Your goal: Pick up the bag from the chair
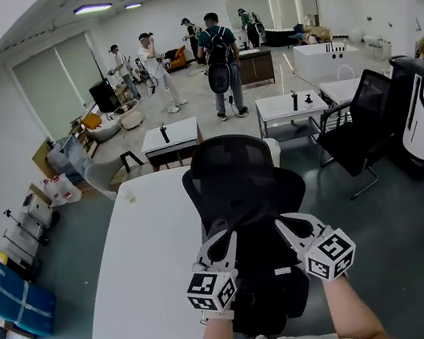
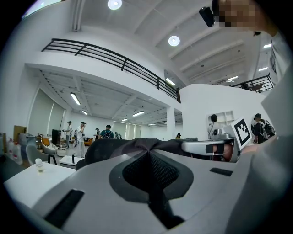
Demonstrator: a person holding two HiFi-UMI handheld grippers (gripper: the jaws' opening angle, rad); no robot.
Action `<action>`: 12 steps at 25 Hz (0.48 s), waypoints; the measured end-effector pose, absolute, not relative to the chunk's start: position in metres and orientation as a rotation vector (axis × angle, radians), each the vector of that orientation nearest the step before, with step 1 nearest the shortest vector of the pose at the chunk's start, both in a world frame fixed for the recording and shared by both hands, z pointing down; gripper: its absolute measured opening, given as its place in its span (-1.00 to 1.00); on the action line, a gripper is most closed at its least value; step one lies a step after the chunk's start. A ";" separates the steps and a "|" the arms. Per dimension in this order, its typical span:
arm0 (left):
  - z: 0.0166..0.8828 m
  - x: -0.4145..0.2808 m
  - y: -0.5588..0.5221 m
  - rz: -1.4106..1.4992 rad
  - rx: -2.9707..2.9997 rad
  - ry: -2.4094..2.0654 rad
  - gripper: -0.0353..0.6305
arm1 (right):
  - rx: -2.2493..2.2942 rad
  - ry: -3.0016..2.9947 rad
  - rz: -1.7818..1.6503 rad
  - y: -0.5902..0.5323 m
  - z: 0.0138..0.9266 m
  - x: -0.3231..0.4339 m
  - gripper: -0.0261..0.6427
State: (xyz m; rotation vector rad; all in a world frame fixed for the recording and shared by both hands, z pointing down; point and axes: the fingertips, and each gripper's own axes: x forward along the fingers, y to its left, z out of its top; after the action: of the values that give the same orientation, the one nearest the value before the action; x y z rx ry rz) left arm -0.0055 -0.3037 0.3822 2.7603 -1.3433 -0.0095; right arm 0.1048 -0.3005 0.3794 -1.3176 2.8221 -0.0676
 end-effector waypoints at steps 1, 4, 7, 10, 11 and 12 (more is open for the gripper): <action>0.382 -0.005 -0.302 -0.010 2.760 -1.342 -0.82 | -1.316 2.823 -0.067 -0.299 0.379 0.105 -0.86; 0.379 -0.005 -0.298 -0.014 2.762 -1.339 -0.82 | -1.315 2.822 -0.066 -0.294 0.377 0.106 -0.86; 0.376 -0.003 -0.295 -0.018 2.769 -1.339 -0.82 | -1.314 2.820 -0.058 -0.291 0.375 0.107 -0.86; 0.377 -0.002 -0.293 -0.019 2.771 -1.338 -0.82 | -1.309 2.822 -0.055 -0.290 0.376 0.108 -0.86; 0.377 -0.002 -0.292 -0.019 2.771 -1.338 -0.82 | -1.306 2.824 -0.054 -0.289 0.376 0.108 -0.86; 0.377 -0.001 -0.292 -0.019 2.771 -1.339 -0.82 | -1.303 2.827 -0.052 -0.289 0.376 0.109 -0.86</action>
State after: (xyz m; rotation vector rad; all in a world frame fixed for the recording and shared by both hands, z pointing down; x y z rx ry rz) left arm -0.0015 -0.2919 0.3774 2.7708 -1.3388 -0.0186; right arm 0.1085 -0.2887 0.3755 -1.3033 2.8268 -0.0521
